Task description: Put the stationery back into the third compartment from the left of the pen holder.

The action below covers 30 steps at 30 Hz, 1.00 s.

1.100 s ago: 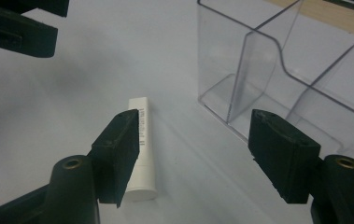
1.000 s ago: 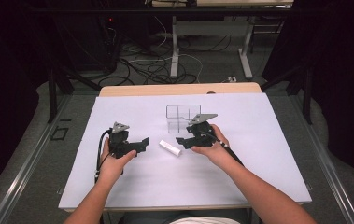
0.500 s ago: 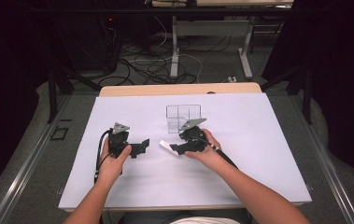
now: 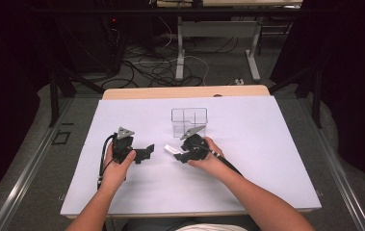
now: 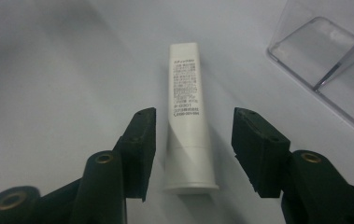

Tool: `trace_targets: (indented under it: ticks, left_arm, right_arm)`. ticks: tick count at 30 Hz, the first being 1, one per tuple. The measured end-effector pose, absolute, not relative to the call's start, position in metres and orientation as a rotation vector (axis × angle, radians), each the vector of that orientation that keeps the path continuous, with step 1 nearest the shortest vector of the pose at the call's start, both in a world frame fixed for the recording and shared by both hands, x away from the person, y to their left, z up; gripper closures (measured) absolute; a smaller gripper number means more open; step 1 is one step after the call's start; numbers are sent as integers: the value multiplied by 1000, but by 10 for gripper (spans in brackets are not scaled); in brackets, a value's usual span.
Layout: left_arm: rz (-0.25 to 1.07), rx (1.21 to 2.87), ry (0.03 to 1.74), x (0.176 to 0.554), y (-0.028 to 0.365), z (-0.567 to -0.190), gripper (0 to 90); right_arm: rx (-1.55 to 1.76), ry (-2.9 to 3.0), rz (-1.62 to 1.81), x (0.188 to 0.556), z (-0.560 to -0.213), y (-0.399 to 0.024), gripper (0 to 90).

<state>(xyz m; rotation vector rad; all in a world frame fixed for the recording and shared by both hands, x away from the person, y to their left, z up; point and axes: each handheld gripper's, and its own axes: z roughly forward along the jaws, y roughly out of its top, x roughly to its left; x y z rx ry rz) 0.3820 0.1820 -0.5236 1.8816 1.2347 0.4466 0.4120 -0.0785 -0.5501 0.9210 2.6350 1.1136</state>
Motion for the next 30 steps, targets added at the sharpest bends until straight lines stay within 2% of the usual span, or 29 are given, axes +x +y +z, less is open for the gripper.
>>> trace_targets:
  ticks: [16, 30]
  left_arm:
    - [440, 1912, 1221, 382, 181, -526, 8]
    - [431, 1911, 1226, 382, 180, -527, 9]
  right_arm:
    - [952, 2635, 1081, 411, -556, -73, 613]
    - [930, 2620, 1046, 407, -556, -65, 667]
